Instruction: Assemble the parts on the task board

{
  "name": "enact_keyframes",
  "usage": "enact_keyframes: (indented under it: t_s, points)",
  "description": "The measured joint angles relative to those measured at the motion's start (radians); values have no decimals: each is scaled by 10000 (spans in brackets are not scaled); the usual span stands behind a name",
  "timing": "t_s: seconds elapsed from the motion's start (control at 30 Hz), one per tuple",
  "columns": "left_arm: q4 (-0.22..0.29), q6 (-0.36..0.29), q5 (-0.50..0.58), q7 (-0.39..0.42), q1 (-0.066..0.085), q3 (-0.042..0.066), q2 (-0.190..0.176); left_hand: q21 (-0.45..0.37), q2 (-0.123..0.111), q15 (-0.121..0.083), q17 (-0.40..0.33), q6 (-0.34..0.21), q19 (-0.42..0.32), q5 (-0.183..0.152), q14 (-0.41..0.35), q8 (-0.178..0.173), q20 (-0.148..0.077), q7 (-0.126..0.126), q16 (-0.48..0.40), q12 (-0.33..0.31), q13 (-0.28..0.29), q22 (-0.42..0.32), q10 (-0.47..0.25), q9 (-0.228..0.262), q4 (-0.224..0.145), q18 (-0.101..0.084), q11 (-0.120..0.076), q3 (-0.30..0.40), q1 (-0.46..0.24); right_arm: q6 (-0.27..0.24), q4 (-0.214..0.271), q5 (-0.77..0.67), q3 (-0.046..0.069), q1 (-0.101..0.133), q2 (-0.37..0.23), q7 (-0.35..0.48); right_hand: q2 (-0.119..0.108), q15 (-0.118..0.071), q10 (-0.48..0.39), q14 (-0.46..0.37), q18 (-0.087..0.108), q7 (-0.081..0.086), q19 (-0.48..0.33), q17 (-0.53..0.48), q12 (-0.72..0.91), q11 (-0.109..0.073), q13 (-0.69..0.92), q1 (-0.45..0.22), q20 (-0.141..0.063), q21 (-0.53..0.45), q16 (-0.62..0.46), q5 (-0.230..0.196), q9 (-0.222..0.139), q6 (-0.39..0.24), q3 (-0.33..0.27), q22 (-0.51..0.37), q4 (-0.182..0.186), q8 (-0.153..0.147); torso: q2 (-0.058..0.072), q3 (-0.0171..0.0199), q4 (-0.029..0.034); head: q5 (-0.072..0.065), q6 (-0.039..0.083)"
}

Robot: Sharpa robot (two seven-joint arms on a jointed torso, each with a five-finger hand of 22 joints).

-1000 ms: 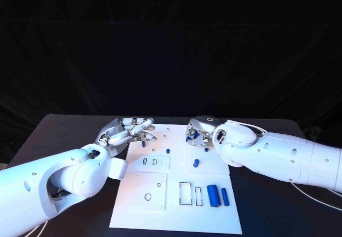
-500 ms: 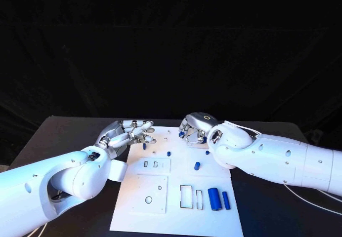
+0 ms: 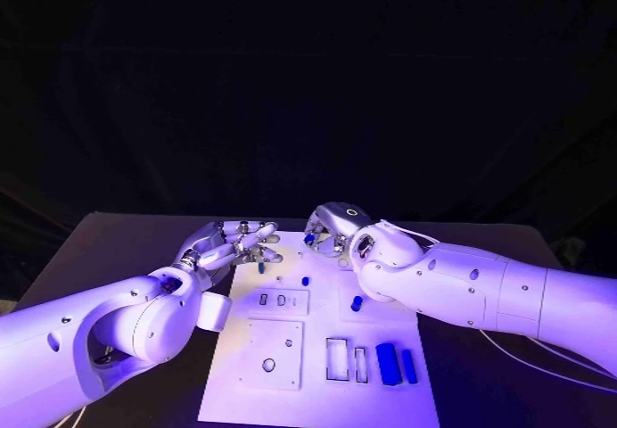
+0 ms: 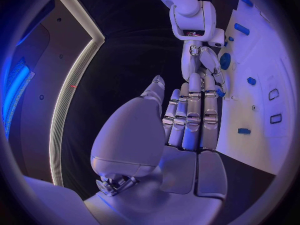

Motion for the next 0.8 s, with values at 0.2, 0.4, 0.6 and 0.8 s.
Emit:
enact_keyframes:
  t_s: [0.2,0.4,0.6,0.8]
  points:
    - [-16,4,0,-19,0,0,8,0,0,36,17,0,0,0,-36,0,0,0,0,0,0,0,0,0,0,0,0,0,0,-55,-316,61,-3,-43,250,26,0,0,-1,0,1,4,0,0,-22,1,-8,0,0,0,0,2,69,-5,1,-1,1,-23,12,-12,12,-22,14]
    - [-18,5,0,-37,5,0,10,0,0,36,19,0,0,0,-36,0,0,0,0,0,0,1,0,0,0,1,0,0,0,-52,-546,100,-3,-56,365,38,0,1,-2,0,1,19,0,1,-37,2,-6,0,0,0,0,1,177,-21,0,-2,1,-43,16,-17,7,-2,29]
    - [-18,7,-1,-51,13,0,12,0,0,36,18,0,0,0,-36,1,0,0,0,0,1,-5,0,0,0,0,0,0,0,-30,-717,114,0,-56,438,49,0,1,-3,0,1,39,-1,0,-25,3,3,0,0,0,0,51,197,-45,-2,-3,0,3,22,-13,4,6,17]
    - [-18,12,-1,-62,21,0,12,0,0,36,21,0,0,0,-35,-42,0,0,0,0,1,-7,0,1,0,1,0,0,0,-16,-848,115,6,-48,554,67,0,1,-4,0,2,48,-1,-12,-18,4,6,0,0,-1,0,57,197,-54,-3,-3,0,4,23,-7,7,17,7]
